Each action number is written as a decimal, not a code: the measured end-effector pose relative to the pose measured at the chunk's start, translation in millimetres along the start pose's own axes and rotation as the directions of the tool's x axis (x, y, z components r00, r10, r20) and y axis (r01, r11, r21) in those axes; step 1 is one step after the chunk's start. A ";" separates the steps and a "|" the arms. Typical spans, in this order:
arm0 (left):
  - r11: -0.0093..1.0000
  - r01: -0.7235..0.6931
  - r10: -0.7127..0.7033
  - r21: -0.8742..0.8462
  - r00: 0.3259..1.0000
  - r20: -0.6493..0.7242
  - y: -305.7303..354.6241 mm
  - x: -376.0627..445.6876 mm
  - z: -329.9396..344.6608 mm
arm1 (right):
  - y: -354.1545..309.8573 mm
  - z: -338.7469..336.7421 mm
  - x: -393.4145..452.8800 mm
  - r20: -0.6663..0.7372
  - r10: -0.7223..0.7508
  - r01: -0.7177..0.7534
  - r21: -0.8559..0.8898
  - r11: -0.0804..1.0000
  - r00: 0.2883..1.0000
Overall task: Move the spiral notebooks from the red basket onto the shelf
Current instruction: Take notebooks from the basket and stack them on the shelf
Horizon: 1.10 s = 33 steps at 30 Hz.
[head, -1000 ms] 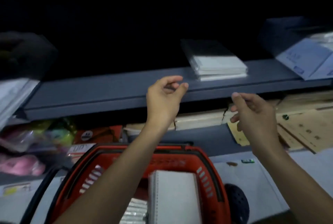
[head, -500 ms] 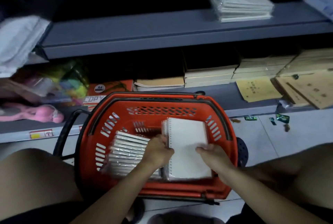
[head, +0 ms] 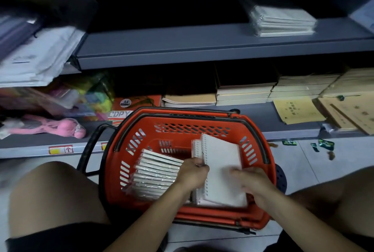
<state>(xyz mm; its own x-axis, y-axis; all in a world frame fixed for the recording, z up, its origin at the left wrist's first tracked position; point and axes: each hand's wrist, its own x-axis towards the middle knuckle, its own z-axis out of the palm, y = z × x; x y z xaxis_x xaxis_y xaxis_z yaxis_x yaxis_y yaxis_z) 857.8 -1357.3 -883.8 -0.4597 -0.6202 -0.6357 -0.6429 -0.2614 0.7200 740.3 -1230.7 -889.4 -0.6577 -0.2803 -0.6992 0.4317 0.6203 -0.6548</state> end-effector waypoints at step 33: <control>0.588 -0.373 0.687 -0.718 0.698 0.200 177.7 -53.9 -18.6 | -138.5 -121.8 -82.3 -0.049 -0.715 0.615 0.554 0.562 0.697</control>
<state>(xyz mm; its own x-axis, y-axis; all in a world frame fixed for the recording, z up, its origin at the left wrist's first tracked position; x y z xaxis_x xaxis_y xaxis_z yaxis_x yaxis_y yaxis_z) 779.7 -1384.0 -716.3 -0.8856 -0.4645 -0.0047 0.2331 -0.4532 0.8604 659.4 -1204.3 -706.2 -0.7978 -0.6029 -0.0054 0.1800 -0.2296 -0.9565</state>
